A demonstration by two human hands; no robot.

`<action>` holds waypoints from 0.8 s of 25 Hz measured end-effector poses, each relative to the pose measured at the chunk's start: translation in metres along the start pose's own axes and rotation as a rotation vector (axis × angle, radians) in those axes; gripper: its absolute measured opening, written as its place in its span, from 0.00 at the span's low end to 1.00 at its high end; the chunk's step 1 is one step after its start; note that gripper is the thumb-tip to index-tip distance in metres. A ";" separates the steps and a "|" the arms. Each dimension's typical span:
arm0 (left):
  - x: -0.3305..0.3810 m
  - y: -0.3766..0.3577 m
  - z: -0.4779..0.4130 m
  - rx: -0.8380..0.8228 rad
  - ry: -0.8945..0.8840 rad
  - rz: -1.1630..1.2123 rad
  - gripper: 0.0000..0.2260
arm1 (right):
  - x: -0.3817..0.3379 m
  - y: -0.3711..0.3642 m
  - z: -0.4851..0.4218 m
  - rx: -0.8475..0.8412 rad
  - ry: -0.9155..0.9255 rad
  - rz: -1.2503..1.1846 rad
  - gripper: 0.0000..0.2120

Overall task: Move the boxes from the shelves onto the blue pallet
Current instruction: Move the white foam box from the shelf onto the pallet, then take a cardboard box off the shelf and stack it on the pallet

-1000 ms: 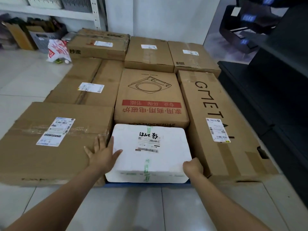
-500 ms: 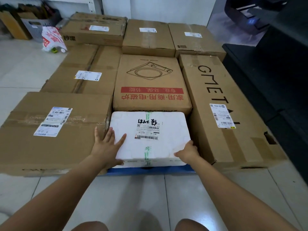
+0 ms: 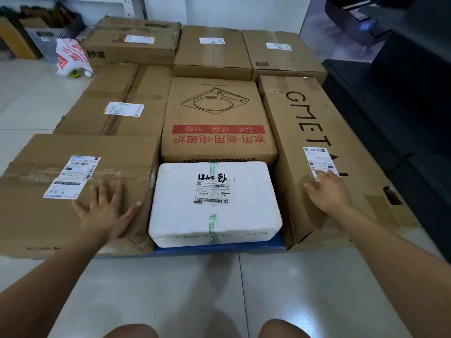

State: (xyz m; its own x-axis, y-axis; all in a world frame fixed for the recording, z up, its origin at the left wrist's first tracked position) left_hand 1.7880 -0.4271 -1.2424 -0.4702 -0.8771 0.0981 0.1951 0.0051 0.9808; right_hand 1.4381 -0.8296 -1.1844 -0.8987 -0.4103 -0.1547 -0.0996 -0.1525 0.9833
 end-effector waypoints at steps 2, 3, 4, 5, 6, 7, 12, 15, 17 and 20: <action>0.002 -0.005 -0.004 -0.041 -0.008 -0.038 0.37 | 0.016 -0.028 0.008 -0.188 -0.070 0.088 0.38; 0.005 -0.005 -0.005 -0.046 -0.014 -0.035 0.36 | 0.016 -0.037 0.012 -0.233 -0.080 0.111 0.41; 0.006 -0.005 -0.005 -0.052 -0.013 -0.031 0.36 | 0.014 -0.041 0.014 -0.243 -0.072 0.126 0.42; 0.006 -0.004 -0.005 -0.056 -0.006 -0.034 0.36 | 0.010 -0.040 0.014 -0.230 -0.058 0.127 0.43; 0.006 -0.005 -0.005 -0.059 0.008 -0.036 0.36 | 0.007 -0.038 0.012 -0.216 -0.051 0.119 0.43; 0.008 -0.004 -0.005 -0.057 0.020 -0.043 0.36 | 0.006 -0.036 0.011 -0.212 -0.053 0.114 0.43; 0.026 -0.008 -0.001 -0.160 0.044 0.023 0.36 | -0.009 -0.037 0.022 -0.307 -0.094 0.126 0.41; 0.028 0.042 -0.004 -0.205 -0.023 -0.048 0.35 | -0.053 0.012 0.036 -0.364 0.040 0.028 0.33; 0.045 0.107 -0.008 -0.143 -0.103 -0.060 0.32 | -0.083 0.067 0.042 -0.365 0.135 -0.018 0.25; 0.096 0.234 -0.007 -0.076 -0.231 -0.120 0.28 | -0.114 0.181 0.044 -0.323 0.209 -0.011 0.18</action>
State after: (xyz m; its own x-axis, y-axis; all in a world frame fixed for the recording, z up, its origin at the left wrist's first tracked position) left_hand 1.7945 -0.5133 -1.0044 -0.6761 -0.7363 0.0264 0.1862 -0.1362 0.9730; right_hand 1.5036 -0.7708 -0.9849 -0.7887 -0.5763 -0.2142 0.0605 -0.4195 0.9057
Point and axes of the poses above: each hand's wrist, its own z-axis away from the middle knuckle, its own y-axis out of the back of the hand, x = y × z, the point moved 9 cm from there along -z, towards the middle knuckle, and after that the axes turned 2 degrees about x, right-handed, at the moved point
